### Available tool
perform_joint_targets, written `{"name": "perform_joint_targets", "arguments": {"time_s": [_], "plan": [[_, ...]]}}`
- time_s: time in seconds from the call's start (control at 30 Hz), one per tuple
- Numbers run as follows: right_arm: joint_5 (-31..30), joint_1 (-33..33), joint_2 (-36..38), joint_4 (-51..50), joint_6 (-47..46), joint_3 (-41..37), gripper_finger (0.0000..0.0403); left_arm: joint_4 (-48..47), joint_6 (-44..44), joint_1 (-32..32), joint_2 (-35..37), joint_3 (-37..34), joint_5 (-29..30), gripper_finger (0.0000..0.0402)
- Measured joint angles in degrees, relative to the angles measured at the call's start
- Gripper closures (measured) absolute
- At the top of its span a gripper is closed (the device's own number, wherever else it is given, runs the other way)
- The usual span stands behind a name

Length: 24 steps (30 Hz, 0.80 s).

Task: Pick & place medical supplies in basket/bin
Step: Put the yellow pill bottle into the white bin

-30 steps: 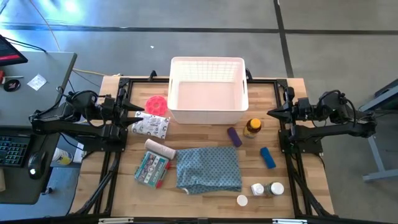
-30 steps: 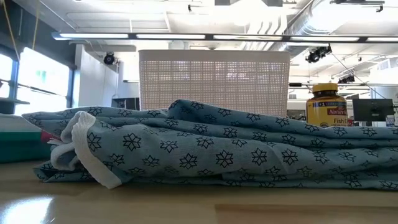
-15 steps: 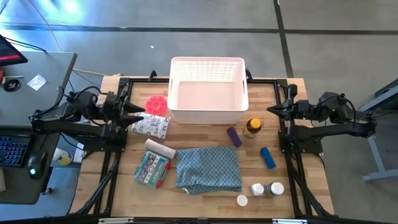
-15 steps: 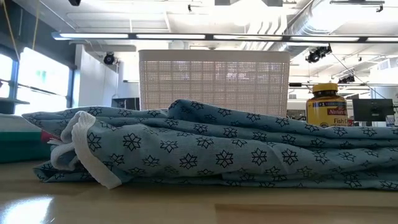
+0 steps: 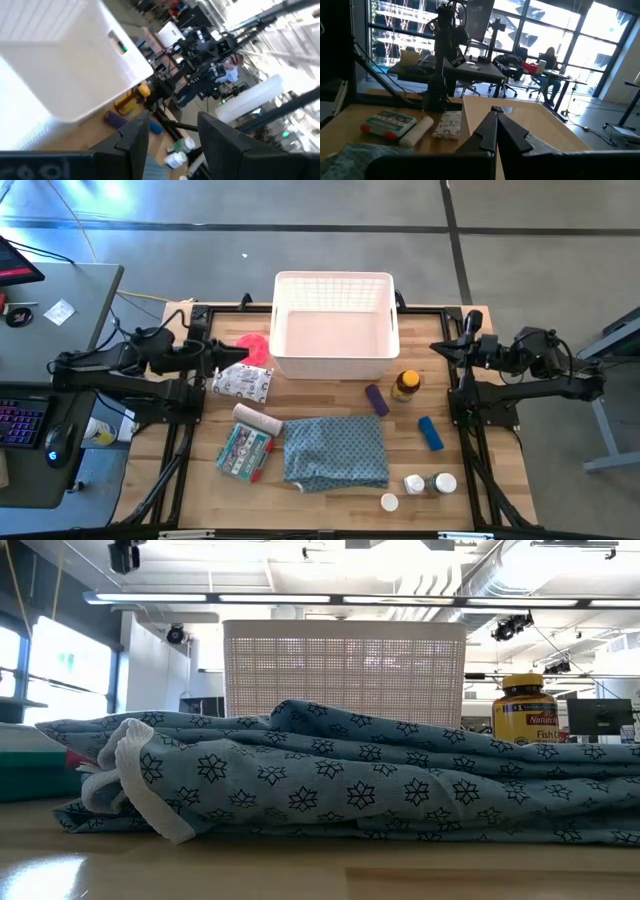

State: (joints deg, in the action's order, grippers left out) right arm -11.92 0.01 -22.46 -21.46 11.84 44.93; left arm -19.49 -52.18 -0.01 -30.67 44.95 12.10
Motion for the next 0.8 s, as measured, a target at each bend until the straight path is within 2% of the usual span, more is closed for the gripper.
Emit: {"name": "perform_joint_targets", "arguments": {"time_s": [0.13,0.33,0.4,0.5,0.6,0.67,0.73,0.8], "plan": [[0.04,0.00,0.00,-0.02,0.52,-0.02,0.0402,0.07,-2.59,-0.02,-1.31,0.00,-1.37,0.0202],[0.07,0.00,0.00,-0.13,0.38,-0.02,0.0402,0.48,-6.22,-0.02,-3.73,0.00,-0.43,0.0202],[0.63,-0.01,-0.02,-0.09,-3.27,-0.01,0.0402,1.63,-8.50,-0.02,-4.55,0.00,-0.42,0.0202],[1.62,0.00,-0.05,1.62,-17.58,-0.02,0.0402,5.26,-11.62,-0.02,-6.05,0.00,0.57,0.0202],[1.49,-0.02,-0.03,3.76,-45.83,-0.02,0.0402,12.95,-12.55,-0.01,-8.52,0.00,2.29,0.0202],[1.80,0.00,0.15,4.22,-59.73,-0.02,0.0402,19.13,-11.36,0.00,-10.24,0.00,1.12,0.0202],[1.76,0.00,-0.05,4.09,-63.61,-0.02,0.0402,24.33,-10.07,-0.02,-11.52,0.00,-0.36,0.0202],[0.37,-0.02,-0.54,4.13,-63.20,-0.02,0.0402,27.24,-8.61,-0.02,-12.37,0.00,-0.61,0.0202]]}}
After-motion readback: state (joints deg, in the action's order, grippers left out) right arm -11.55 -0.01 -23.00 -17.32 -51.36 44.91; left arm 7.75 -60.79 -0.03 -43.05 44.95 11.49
